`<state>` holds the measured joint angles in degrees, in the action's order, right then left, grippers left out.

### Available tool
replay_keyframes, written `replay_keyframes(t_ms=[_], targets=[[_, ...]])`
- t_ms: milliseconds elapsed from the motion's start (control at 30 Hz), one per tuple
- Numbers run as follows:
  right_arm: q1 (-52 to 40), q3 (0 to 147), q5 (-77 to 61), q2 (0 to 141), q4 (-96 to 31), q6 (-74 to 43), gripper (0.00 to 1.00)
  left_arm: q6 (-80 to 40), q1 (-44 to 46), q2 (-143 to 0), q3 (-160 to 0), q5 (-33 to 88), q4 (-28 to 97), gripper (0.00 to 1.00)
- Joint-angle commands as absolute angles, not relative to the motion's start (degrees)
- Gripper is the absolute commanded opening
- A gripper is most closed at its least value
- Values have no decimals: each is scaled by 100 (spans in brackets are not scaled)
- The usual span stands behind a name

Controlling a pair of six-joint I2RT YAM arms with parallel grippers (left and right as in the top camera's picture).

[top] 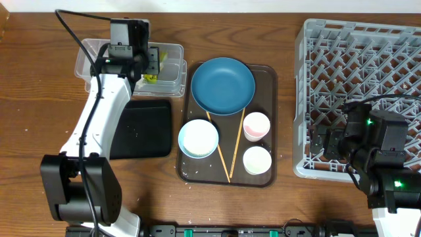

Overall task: Sort waste into correct bins and load items into the dishwasher rack
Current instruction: 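Grasp the yellow snack wrapper with left gripper and drop into clear bin, then grasp the light blue rice bowl rim with left gripper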

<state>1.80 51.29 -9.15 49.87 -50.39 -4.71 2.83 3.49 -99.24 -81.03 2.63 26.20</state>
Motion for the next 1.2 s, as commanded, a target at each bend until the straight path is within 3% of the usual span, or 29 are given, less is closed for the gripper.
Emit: replay_keyframes(t_ms=[0,200,333,500,667,833,1033,1167], targets=[[95,5249,-921,4967,-5057,-377,99,274,405,-9535,-8134,493,2902,55],[95,5249,-921,4967,-5059,-377,99,-416,701,-9089,-8134,827,4287,81],[95,5249,-921,4967,-5059,-377,99,-526,1087,-9100,-8051,1533,5083,86],[95,5249,-921,4967,-5068,-379,99,-526,1848,-9111,-7544,1647,5205,88],[95,5249,-921,4967,-5083,-377,99,-530,2600,-9223,-6954,1647,4871,87],[95,5249,-921,4967,-5083,-377,99,-679,3201,-9417,-6497,1625,4405,75],[95,5249,-923,4967,-5109,-379,99,-679,3710,-9741,-6119,1559,3905,69],[95,5249,-923,4967,-5157,-379,99,-676,3861,-10033,-6097,1275,3865,57]])
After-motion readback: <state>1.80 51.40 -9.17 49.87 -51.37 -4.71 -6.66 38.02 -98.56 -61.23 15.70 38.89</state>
